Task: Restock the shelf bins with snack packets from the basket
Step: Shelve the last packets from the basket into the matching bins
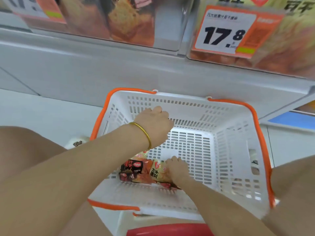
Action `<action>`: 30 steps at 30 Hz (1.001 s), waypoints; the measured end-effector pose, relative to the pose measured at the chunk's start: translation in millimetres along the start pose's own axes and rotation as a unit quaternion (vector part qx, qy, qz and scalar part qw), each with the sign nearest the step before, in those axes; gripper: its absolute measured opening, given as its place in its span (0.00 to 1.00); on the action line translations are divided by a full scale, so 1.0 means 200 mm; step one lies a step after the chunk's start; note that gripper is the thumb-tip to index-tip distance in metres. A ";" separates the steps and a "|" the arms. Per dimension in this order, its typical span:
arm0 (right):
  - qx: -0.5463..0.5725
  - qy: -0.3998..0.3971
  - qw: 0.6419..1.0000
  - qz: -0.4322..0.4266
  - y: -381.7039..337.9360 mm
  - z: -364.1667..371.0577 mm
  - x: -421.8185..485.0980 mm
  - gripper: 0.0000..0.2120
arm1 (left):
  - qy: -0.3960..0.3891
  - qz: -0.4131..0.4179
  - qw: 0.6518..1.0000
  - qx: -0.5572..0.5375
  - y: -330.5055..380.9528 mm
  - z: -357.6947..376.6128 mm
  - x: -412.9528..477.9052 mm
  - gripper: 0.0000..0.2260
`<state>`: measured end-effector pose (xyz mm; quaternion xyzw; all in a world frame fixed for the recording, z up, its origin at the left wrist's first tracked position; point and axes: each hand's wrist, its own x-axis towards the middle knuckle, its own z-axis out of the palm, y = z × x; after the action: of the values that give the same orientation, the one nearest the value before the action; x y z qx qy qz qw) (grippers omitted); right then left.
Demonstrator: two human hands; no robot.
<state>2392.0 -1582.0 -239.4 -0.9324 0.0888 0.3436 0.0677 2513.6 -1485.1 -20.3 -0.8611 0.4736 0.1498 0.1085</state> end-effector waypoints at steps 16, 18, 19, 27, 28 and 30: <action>0.497 0.134 0.846 -0.140 0.38 -1.25 -0.75 0.20 | 0.057 -0.050 0.958 -0.275 0.11 -0.45 0.03 0.10; 0.469 0.232 0.836 -0.167 0.41 -1.39 -0.90 0.24 | 0.099 -0.013 0.961 -0.257 0.15 -0.67 0.02 0.08; 0.455 0.282 0.826 -0.178 0.44 -1.47 -0.96 0.24 | 0.132 0.003 0.959 -0.252 0.16 -0.77 0.02 0.07; 0.349 0.529 0.746 -0.205 0.60 -1.98 -1.20 0.19 | 0.378 0.022 0.904 -0.198 0.22 -1.42 0.02 0.12; 0.345 0.534 0.744 -0.205 0.61 -2.00 -1.19 0.18 | 0.386 0.017 0.903 -0.187 0.22 -1.43 0.03 0.13; 0.347 0.535 0.742 -0.209 0.62 -2.01 -1.15 0.18 | 0.396 0.005 0.903 -0.166 0.22 -1.43 0.05 0.13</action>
<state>2445.7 -1750.6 206.6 -0.8705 0.0268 -0.2889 0.3975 2525.6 -1611.0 240.1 -0.8525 0.4504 -0.1268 -0.2329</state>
